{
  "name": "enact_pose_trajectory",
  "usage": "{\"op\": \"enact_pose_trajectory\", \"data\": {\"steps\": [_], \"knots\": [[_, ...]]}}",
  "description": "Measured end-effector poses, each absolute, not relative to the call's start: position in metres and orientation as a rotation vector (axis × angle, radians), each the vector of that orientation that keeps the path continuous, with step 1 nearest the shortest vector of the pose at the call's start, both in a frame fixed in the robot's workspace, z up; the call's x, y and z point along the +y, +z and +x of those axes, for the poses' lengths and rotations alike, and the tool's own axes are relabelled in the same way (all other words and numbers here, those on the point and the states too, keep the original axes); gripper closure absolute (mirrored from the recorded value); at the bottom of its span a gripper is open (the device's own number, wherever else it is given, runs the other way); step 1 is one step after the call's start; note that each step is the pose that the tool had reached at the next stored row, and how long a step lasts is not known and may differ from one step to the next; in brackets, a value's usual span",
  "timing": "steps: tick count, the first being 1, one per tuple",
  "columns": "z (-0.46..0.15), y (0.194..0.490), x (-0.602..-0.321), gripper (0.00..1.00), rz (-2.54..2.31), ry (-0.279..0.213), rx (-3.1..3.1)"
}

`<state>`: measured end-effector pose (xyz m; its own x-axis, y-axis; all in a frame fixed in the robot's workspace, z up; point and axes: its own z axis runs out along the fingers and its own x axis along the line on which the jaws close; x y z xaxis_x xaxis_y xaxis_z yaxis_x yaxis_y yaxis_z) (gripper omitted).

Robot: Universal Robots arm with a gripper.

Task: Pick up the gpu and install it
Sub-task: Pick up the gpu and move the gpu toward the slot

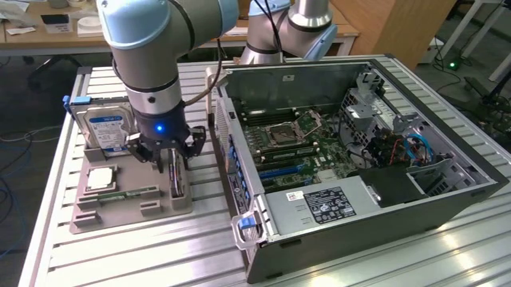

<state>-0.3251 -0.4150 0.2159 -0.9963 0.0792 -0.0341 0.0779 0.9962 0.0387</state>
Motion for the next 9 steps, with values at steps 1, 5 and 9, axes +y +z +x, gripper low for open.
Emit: {"op": "enact_pose_trajectory", "data": {"steps": [1, 5, 9], "knots": [[-0.3251, 0.2142, -0.4150, 0.45, 0.122, 0.058, 3.103], [-0.3251, 0.2087, -0.4150, 0.45, 0.122, 0.058, 3.103], [-0.3251, 0.2087, -0.4150, 0.45, 0.122, 0.058, 3.103]]}}
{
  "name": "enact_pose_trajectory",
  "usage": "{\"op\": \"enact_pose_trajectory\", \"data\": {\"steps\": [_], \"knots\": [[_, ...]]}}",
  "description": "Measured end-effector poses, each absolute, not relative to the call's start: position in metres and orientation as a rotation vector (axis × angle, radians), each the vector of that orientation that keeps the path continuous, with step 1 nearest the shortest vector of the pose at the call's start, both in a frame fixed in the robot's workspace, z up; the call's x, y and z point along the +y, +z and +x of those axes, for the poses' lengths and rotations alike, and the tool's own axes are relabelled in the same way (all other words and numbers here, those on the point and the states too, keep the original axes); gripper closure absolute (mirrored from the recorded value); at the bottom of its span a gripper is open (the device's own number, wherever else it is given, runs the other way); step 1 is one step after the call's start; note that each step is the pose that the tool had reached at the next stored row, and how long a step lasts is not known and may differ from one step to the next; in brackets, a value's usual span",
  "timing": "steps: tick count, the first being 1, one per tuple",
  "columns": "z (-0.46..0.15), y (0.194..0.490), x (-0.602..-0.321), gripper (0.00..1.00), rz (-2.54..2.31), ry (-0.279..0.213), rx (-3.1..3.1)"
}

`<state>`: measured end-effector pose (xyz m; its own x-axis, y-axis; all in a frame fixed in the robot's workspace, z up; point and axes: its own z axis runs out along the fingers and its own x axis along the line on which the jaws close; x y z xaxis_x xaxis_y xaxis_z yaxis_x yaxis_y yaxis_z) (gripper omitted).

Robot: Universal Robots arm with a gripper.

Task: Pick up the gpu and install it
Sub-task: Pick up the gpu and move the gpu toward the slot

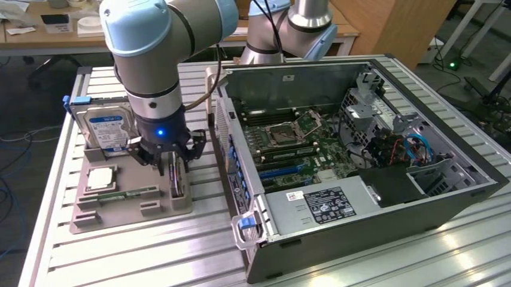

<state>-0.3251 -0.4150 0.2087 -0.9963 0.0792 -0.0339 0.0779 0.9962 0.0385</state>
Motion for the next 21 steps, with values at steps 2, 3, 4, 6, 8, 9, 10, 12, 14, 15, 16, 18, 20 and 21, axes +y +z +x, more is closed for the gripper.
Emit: {"op": "enact_pose_trajectory", "data": {"steps": [2, 3, 4, 6, 8, 9, 10, 12, 14, 15, 16, 18, 20, 21], "knots": [[-0.3251, 0.2086, -0.4150, 0.45, 0.121, 0.058, 3.103], [-0.3251, 0.2086, -0.4150, 0.45, 0.119, 0.058, 3.103], [-0.3251, 0.2086, -0.4150, 0.45, 0.114, 0.058, 3.104], [-0.3249, 0.2083, -0.4148, 0.45, 0.097, 0.059, 3.104], [-0.3250, 0.2083, -0.4147, 0.45, 0.073, 0.059, 3.106], [-0.3251, 0.2082, -0.4147, 0.45, 0.067, 0.059, 3.106], [-0.3250, 0.2081, -0.4147, 0.45, 0.065, 0.059, 3.106], [-0.3250, 0.2080, -0.4147, 0.45, 0.065, 0.059, 3.106], [-0.3250, 0.2079, -0.4147, 0.47, 0.065, 0.059, 3.106], [-0.3250, 0.2079, -0.4147, 0.53, 0.065, 0.059, 3.106], [-0.3250, 0.2078, -0.4147, 0.53, 0.065, 0.059, 3.106], [-0.3250, 0.2078, -0.4147, 0.60, 0.065, 0.059, 3.106], [-0.3250, 0.2078, -0.4147, 0.60, 0.065, 0.059, 3.106], [-0.3250, 0.2078, -0.4147, 0.60, 0.065, 0.059, 3.106]]}}
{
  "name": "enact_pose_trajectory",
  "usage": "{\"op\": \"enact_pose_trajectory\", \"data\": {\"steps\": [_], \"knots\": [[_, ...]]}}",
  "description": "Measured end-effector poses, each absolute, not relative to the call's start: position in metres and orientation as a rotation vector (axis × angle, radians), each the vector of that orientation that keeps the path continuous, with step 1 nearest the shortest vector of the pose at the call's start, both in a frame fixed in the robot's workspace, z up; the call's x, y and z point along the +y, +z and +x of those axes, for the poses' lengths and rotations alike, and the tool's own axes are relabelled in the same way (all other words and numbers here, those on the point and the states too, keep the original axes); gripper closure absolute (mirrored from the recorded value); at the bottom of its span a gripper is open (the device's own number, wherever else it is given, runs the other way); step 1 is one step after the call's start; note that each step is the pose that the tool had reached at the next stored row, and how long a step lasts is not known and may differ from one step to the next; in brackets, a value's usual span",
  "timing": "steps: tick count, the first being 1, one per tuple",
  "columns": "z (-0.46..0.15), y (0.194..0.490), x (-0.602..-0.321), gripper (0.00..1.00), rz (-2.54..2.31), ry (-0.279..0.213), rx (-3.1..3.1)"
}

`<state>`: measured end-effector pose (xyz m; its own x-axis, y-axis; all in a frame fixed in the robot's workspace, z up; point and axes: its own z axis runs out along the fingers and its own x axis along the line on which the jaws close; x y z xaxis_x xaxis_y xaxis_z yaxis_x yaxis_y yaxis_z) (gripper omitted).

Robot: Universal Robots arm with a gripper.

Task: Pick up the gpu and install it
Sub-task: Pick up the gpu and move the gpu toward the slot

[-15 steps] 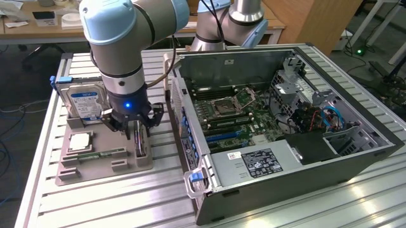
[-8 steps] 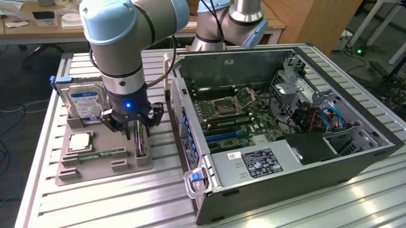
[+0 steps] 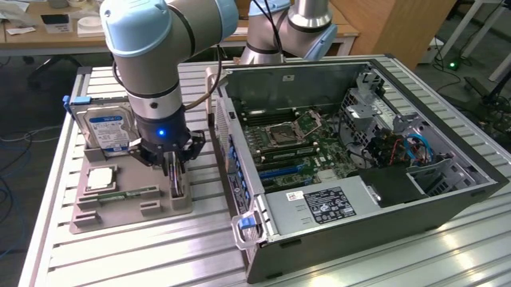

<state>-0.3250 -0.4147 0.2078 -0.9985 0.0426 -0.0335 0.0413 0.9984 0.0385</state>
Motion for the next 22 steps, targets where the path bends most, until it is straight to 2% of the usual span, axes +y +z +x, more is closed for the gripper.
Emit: {"op": "enact_pose_trajectory", "data": {"steps": [4, 5, 22], "knots": [[-0.3250, 0.2077, -0.4147, 0.62, 0.065, 0.059, 3.106], [-0.3250, 0.2077, -0.4147, 0.68, 0.065, 0.059, 3.106], [-0.3209, 0.2070, -0.4147, 0.68, 0.065, 0.059, 3.107]]}}
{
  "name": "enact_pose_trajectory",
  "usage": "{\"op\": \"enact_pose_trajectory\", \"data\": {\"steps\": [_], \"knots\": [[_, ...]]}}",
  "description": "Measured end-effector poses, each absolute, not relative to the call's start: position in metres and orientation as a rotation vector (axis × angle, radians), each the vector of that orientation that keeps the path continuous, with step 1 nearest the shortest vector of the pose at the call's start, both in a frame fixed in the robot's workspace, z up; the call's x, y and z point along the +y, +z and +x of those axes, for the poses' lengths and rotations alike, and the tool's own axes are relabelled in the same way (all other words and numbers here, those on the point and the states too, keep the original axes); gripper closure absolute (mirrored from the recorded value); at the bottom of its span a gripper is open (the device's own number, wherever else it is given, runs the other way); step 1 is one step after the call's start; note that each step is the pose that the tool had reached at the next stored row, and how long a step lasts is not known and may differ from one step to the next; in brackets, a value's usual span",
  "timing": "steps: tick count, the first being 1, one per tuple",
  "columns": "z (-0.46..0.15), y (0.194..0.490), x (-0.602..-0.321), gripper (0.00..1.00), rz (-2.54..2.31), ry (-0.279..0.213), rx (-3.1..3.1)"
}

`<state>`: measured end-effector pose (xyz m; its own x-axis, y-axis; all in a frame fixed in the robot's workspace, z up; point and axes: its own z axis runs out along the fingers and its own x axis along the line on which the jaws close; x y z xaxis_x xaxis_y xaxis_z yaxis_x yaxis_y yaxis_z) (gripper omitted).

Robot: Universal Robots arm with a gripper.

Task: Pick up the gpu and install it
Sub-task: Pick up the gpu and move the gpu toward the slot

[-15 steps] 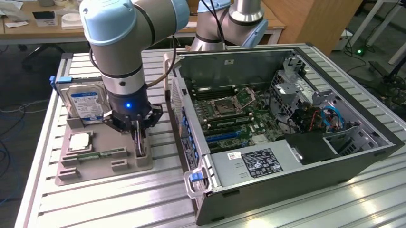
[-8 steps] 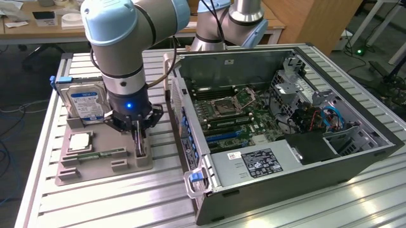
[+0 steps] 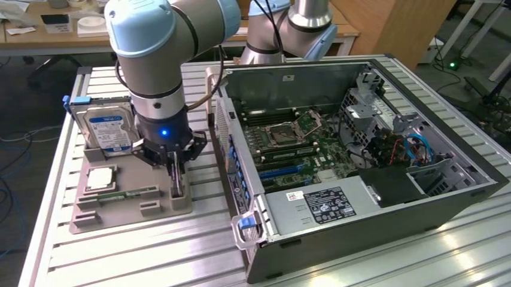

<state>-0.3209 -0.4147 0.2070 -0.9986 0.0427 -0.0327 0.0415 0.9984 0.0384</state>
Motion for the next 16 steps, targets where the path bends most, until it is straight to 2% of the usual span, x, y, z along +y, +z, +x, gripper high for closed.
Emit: {"op": "enact_pose_trajectory", "data": {"steps": [5, 16], "knots": [[-0.3208, 0.2071, -0.4147, 0.72, 0.065, 0.059, 3.107], [-0.3208, 0.2070, -0.4147, 0.72, 0.065, 0.059, 3.107]]}}
